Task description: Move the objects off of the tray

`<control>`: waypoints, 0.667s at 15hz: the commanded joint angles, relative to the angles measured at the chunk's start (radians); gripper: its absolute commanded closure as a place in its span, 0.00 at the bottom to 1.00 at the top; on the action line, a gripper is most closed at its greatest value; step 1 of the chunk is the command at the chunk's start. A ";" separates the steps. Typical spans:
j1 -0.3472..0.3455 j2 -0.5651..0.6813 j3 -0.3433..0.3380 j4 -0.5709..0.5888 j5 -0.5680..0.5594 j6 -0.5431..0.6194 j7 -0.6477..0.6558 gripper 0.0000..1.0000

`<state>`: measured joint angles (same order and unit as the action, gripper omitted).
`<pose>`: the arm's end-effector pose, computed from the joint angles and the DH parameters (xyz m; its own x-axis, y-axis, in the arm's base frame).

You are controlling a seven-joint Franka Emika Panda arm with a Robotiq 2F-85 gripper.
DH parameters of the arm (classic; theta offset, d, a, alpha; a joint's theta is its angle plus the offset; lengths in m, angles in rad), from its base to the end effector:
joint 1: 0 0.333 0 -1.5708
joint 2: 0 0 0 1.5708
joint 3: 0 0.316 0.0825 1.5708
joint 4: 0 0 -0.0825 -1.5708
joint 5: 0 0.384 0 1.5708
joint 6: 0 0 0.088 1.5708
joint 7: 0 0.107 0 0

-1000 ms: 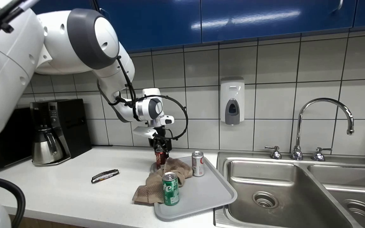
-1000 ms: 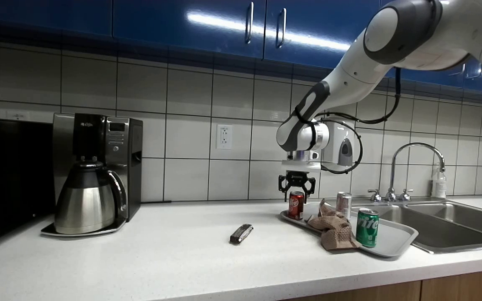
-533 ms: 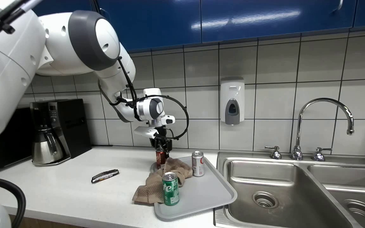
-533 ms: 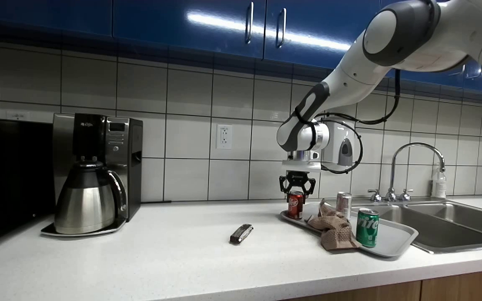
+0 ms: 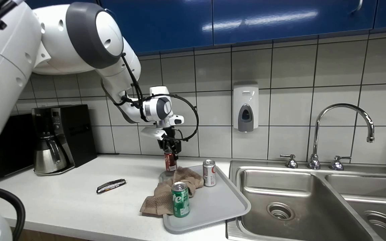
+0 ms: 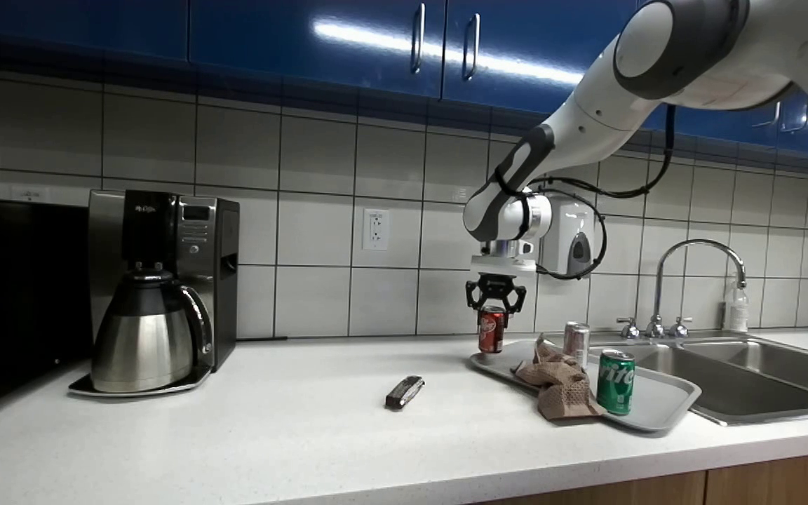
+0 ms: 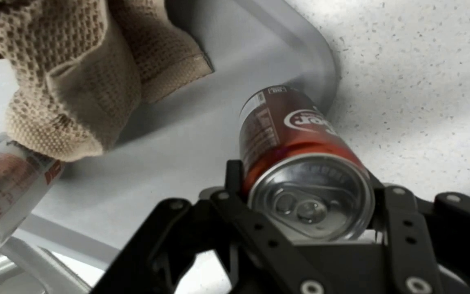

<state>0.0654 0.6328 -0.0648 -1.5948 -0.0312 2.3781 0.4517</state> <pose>0.7110 0.0069 0.2781 0.9028 -0.3983 0.1621 -0.4023 -0.9155 -0.0087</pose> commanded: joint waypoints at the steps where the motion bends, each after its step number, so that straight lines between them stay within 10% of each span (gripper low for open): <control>1: 0.015 -0.061 -0.003 -0.037 0.013 0.005 -0.026 0.62; 10: 0.072 -0.127 0.024 -0.117 0.001 0.020 -0.056 0.62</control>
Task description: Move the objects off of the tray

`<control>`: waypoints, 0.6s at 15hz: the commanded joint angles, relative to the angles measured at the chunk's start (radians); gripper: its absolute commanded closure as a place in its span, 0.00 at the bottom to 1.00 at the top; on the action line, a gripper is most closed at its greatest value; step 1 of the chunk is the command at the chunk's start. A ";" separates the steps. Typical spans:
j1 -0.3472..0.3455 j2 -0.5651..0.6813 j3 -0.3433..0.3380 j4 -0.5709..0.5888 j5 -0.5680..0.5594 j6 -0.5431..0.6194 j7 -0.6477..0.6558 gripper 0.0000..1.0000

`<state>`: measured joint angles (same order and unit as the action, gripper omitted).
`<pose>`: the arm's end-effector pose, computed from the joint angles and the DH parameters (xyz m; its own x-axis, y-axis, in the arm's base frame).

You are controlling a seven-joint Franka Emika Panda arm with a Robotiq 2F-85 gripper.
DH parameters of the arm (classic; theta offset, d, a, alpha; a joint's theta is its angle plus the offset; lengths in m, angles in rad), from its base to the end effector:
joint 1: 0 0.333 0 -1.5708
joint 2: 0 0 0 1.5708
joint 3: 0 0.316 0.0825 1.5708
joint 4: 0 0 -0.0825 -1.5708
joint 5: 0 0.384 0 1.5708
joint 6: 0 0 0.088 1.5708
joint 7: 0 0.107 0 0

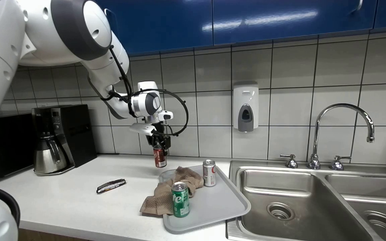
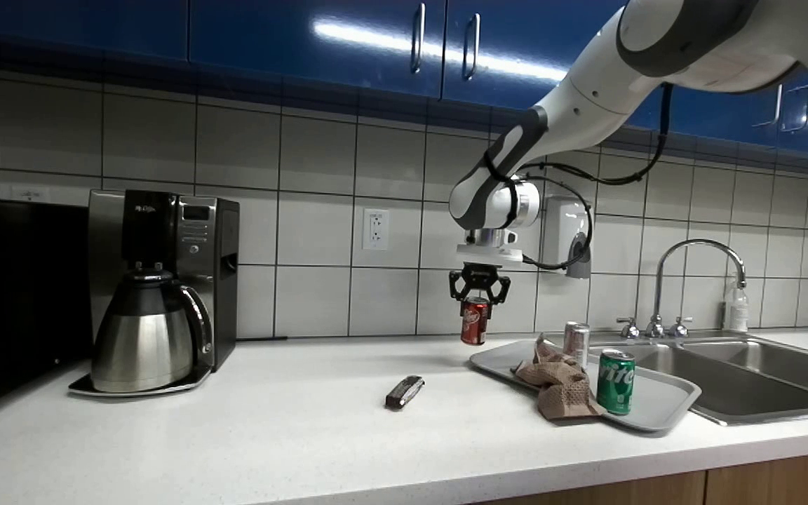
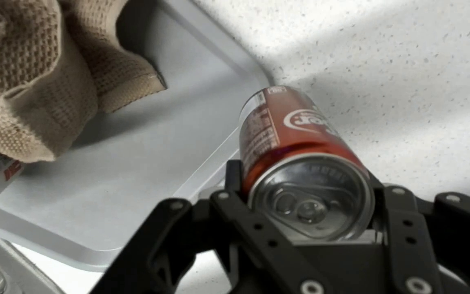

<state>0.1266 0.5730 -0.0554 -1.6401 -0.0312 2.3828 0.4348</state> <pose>0.7002 0.0549 0.2997 0.9302 -0.3221 0.1760 -0.3235 -0.9460 -0.0211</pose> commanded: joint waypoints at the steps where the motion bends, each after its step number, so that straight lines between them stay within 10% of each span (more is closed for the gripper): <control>1: 0.019 -0.074 0.018 -0.084 -0.003 0.018 -0.046 0.62; 9: 0.040 -0.073 0.045 -0.148 -0.006 0.006 -0.104 0.62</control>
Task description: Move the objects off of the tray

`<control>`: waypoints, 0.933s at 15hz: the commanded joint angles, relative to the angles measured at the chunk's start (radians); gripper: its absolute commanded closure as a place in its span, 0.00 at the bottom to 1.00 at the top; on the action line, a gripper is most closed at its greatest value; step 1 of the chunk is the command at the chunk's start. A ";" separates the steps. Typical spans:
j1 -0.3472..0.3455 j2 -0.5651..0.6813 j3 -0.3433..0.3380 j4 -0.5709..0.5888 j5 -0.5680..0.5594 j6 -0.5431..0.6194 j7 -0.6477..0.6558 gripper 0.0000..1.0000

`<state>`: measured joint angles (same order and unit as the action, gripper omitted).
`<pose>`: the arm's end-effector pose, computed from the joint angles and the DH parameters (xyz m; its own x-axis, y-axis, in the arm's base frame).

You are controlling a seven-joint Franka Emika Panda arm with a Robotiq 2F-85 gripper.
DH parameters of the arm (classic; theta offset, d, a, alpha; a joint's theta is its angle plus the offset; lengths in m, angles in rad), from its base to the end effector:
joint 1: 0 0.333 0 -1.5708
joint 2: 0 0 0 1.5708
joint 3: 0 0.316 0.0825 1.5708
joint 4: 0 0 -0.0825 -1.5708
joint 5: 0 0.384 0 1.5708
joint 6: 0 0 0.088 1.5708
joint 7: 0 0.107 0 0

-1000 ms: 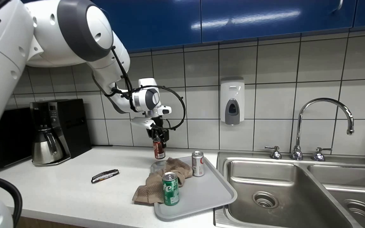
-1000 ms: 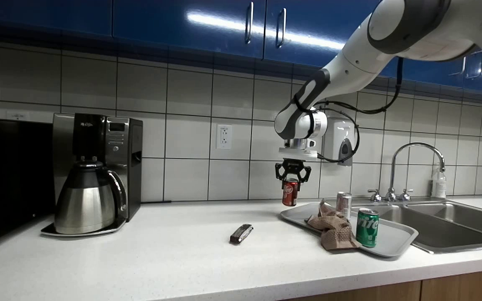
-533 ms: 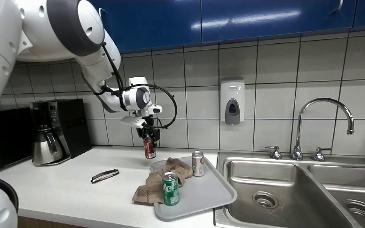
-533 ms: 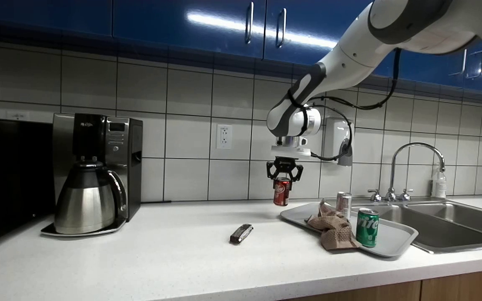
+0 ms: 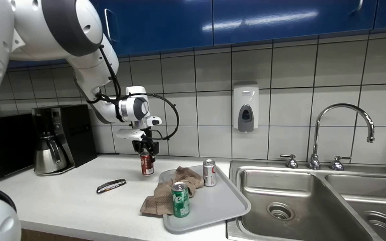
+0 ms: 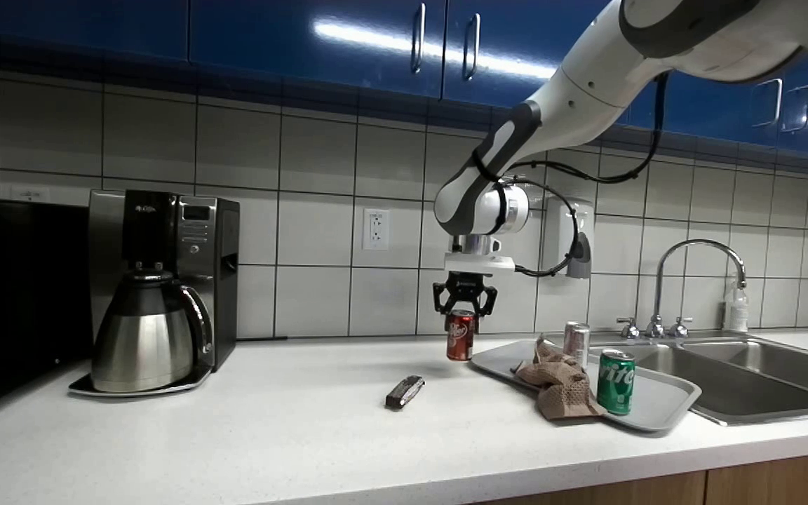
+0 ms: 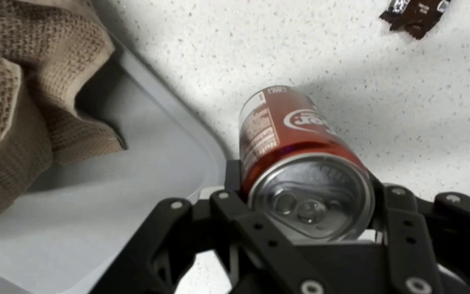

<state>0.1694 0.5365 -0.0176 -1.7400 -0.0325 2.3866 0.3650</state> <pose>0.6695 0.1033 0.2796 0.9759 -0.1859 0.1143 -0.1863 -0.9825 -0.0076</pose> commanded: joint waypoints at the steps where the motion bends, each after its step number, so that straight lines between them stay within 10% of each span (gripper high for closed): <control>1: -0.001 -0.035 0.008 -0.054 -0.006 0.002 -0.037 0.62; 12: 0.003 -0.025 0.002 -0.088 -0.020 -0.003 -0.052 0.62; 14: 0.005 -0.025 -0.001 -0.090 -0.024 -0.002 -0.048 0.11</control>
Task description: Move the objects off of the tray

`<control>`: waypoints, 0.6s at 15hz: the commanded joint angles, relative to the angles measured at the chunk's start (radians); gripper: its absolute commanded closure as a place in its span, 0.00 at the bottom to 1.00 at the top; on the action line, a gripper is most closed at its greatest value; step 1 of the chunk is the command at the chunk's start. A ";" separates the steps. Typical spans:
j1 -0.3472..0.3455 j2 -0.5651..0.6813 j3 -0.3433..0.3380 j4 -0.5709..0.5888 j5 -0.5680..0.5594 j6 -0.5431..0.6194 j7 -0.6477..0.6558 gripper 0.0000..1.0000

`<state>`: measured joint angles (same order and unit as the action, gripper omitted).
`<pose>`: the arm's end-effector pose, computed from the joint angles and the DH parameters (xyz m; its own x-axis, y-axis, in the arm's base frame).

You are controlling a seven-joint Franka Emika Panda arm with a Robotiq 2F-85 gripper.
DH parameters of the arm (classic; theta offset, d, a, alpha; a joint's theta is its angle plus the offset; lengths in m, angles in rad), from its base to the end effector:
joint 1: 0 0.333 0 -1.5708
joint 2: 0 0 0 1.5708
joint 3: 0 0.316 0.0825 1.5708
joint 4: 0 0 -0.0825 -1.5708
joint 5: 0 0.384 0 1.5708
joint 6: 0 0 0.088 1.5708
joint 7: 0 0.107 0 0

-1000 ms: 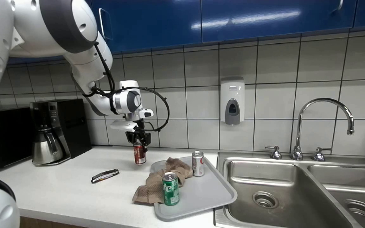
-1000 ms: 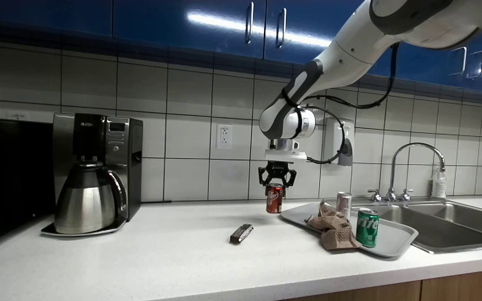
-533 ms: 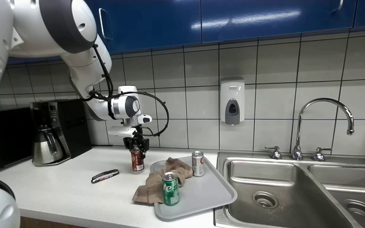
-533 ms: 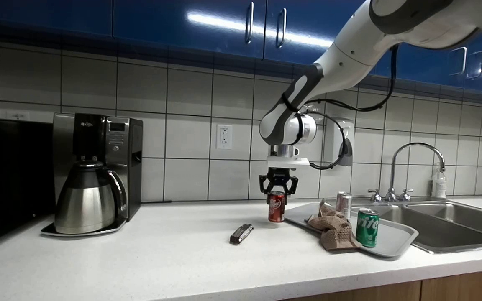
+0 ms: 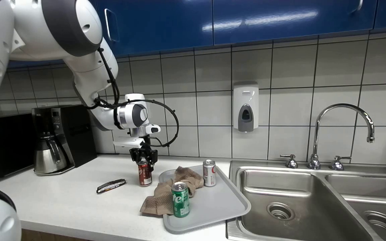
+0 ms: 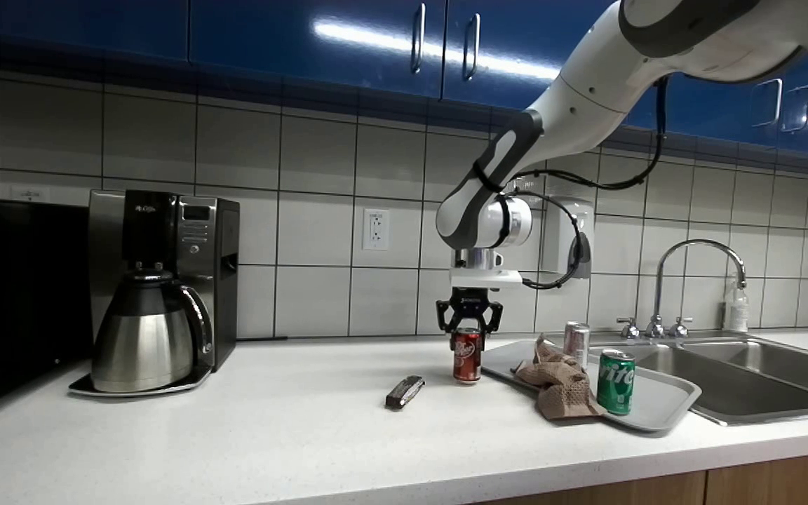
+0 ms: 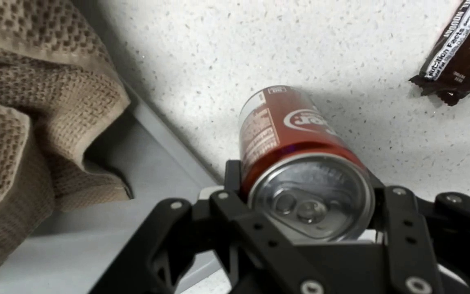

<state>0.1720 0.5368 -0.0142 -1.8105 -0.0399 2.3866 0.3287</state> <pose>0.6482 0.1035 0.2487 0.9891 -0.1391 0.0482 -0.1403 -0.9899 0.0213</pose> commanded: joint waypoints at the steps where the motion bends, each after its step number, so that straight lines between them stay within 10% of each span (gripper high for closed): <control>1: 0.002 -0.026 -0.004 -0.020 -0.017 -0.003 -0.010 0.06; 9: -0.001 -0.078 -0.002 -0.038 -0.013 0.034 -0.011 0.00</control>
<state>0.1720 0.5181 -0.0148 -1.8116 -0.0423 2.4007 0.3287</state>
